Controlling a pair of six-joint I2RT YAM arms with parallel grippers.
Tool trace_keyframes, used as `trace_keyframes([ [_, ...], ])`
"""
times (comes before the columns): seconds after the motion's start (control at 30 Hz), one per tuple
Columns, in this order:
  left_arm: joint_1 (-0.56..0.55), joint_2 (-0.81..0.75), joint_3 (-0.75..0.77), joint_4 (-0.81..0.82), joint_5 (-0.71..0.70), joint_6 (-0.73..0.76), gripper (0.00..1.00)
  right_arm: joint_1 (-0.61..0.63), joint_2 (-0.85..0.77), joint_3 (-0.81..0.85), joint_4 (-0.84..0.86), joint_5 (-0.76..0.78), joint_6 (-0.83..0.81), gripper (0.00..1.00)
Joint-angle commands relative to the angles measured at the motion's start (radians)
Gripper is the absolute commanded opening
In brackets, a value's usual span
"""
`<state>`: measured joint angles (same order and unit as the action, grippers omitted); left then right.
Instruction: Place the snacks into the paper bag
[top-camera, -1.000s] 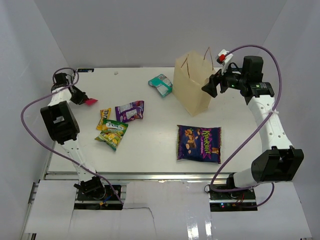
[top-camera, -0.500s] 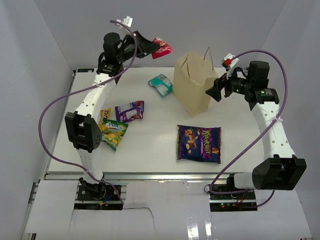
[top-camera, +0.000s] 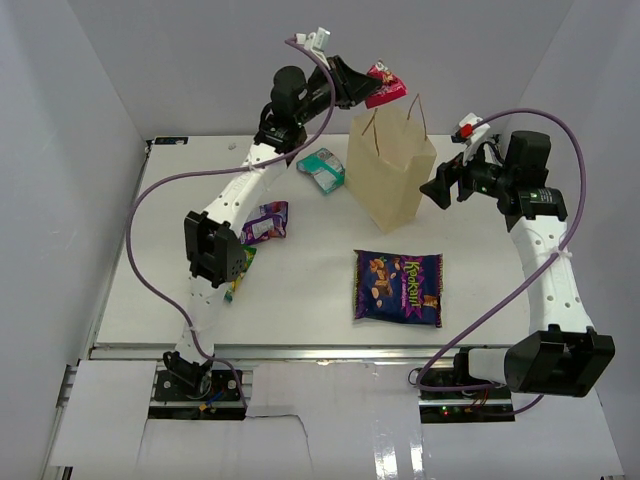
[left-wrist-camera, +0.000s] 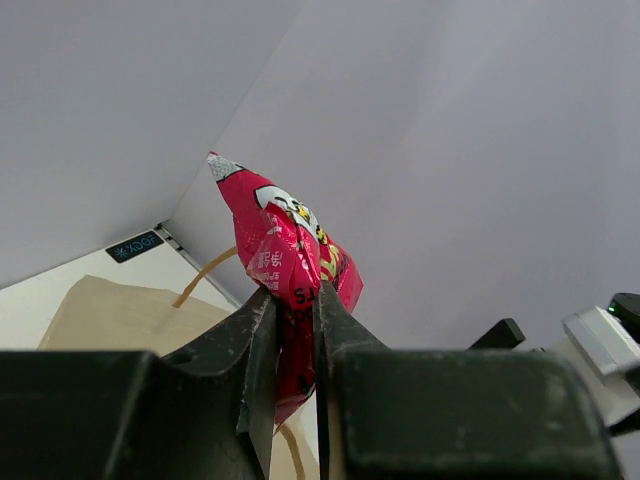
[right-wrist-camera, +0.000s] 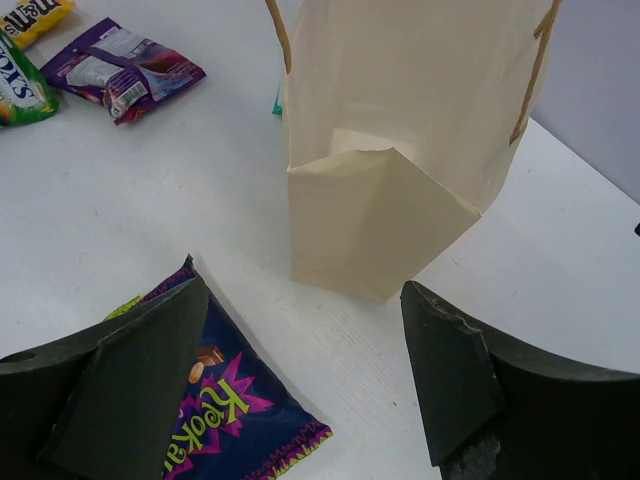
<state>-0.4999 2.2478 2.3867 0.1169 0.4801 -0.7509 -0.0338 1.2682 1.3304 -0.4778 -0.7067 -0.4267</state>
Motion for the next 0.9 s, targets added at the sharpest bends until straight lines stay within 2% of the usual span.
trace_keyframes([
  [0.0,-0.041,0.012,0.058,0.027,-0.109,0.041,0.15,-0.009,-0.029,-0.005,-0.002,-0.005,0.009,0.84],
  [0.3,-0.095,0.042,0.089,0.032,-0.170,0.079,0.18,-0.014,-0.039,-0.034,-0.002,-0.019,0.017,0.84],
  [0.87,-0.100,-0.020,0.075,0.095,-0.222,0.140,0.24,-0.014,-0.041,-0.048,-0.001,-0.039,0.034,0.84],
])
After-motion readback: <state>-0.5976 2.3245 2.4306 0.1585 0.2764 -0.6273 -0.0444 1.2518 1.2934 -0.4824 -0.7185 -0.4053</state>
